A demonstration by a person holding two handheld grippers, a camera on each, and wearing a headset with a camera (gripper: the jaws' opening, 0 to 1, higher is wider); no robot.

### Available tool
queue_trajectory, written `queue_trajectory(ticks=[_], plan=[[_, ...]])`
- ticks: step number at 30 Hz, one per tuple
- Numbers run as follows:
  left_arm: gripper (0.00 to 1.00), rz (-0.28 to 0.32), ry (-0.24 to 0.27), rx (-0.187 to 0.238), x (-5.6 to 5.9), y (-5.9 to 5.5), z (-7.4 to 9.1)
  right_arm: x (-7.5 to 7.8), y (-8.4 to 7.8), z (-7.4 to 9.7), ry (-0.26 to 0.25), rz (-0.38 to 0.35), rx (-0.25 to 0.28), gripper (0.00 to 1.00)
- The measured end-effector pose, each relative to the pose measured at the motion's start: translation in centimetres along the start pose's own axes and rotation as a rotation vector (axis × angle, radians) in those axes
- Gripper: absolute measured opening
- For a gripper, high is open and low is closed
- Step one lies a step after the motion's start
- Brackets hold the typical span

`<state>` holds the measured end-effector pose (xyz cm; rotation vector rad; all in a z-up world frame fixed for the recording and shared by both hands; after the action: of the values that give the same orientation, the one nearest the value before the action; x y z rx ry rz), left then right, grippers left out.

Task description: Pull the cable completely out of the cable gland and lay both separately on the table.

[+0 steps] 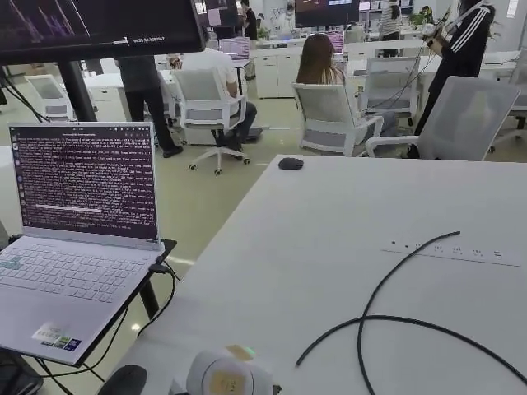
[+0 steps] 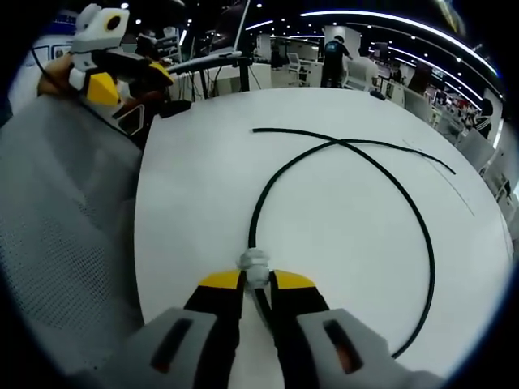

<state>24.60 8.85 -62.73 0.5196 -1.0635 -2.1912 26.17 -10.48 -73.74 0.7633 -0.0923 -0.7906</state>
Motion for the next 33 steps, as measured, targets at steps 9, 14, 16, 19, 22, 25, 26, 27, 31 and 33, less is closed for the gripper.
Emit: queue_trajectory(ticks=[9,14,16,19,22,25,26,27,31,33], plan=[[0.59,-0.042,-0.01,0.058,0.5,1.5,0.3,-0.4,1.2,2.0,-0.011,0.021,0.041,0.1],[0.58,-0.113,-0.054,0.13,1.5,3.2,0.6,-1.0,2.7,3.7,-0.017,0.015,0.062,0.1],[0.57,-0.131,-0.086,0.149,2.0,3.7,0.7,-1.7,3.7,4.6,-0.001,0.03,0.088,0.1],[0.56,-0.181,-0.138,0.159,2.7,4.3,0.8,-2.7,4.8,5.8,0.006,0.047,0.119,0.1],[0.53,-0.294,-0.197,0.163,3.0,5.6,0.6,-4.2,6.0,7.1,0.029,0.087,0.148,0.1],[0.5,-0.372,-0.257,0.195,3.6,7.1,0.2,-5.5,7.0,8.3,0.041,0.136,0.168,0.1],[0.49,-0.409,-0.287,0.205,4.0,7.6,-0.1,-5.7,7.3,8.6,0.042,0.148,0.176,0.1],[0.48,-0.436,-0.309,0.214,4.4,7.9,-0.3,-6.2,7.6,9.0,0.049,0.162,0.186,0.1],[0.47,-0.52,-0.428,0.269,6.5,9.4,-0.9,-7.7,8.7,10.4,0.059,0.222,0.206,0.1],[0.46,-0.552,-0.465,0.287,7.1,9.8,-1.6,-8.2,9.0,11.0,0.058,0.26,0.211,0.1]])
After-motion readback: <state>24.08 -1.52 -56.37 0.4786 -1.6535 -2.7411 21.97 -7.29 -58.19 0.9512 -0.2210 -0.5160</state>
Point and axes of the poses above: the centre of the closed fingertips' face, and the gripper's own axes: z roughly backward along the fingers, x roughly to its right, y roughly out of its top, the point moved 2 cm from there along z, roughly backward along the fingers, and after that the axes turned 14 degrees about -z, right-handed, at the moved point
